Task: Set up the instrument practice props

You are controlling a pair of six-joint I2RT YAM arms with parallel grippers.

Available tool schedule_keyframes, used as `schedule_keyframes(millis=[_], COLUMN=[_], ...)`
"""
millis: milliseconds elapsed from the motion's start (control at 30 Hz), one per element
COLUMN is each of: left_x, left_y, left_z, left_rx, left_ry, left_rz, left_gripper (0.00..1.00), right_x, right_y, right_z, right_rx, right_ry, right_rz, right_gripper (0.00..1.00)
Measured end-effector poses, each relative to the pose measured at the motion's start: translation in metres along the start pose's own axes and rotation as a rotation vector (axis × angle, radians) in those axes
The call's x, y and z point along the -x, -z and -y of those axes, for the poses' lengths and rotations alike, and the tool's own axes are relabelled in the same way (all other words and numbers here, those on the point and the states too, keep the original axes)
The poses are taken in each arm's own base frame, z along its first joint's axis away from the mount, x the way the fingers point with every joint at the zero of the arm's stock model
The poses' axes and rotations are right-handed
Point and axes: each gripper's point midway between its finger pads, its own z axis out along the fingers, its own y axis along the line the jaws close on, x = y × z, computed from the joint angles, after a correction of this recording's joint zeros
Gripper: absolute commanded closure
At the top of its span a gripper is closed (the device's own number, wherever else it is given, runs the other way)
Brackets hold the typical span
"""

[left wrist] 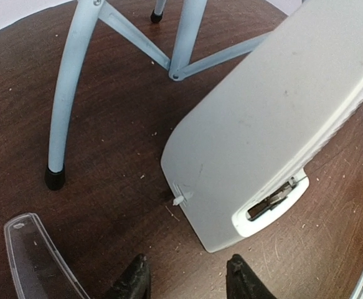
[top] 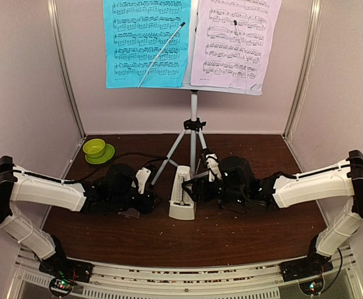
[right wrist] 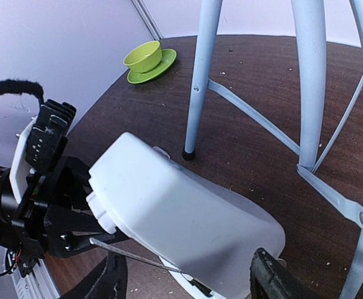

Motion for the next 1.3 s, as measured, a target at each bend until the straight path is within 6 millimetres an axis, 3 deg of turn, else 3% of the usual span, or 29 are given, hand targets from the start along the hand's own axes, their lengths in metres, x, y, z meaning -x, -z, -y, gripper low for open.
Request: schedule_keyframes(millis=[433,667,933,1067,1300], left_x=[-0.022,-0.015,-0.008,-0.006,0.001], left_y=[-0.026,-0.039,-0.050,-0.050,-0.030], left_z=[-0.003,0.003,0.025,0.031,0.023], left_rx=[-0.004,-0.028,-0.080,-0.094,-0.058], left_ry=[-0.001,0.012,0.003,0.013,0.030], left_rz=[-0.058,-0.035,-0.017,-0.002,0.039], left_gripper=[0.67,0.71,0.71,0.65,0.39], right_x=[-0.010,-0.004,-0.002,-0.003,-0.006], right_y=[0.006,0.017,0.023,0.023,0.024], right_z=[-0.002,0.000,0.003,0.006,0.016], right_rx=[0.016,0.012,-0.002,-0.014,-0.069], right_ry=[0.010,0.005,0.010,0.018,0.025], right_rz=[-0.010,0.016,0.029,0.026,0.016], right_gripper=[0.18,0.13,0.12,0.13,0.12])
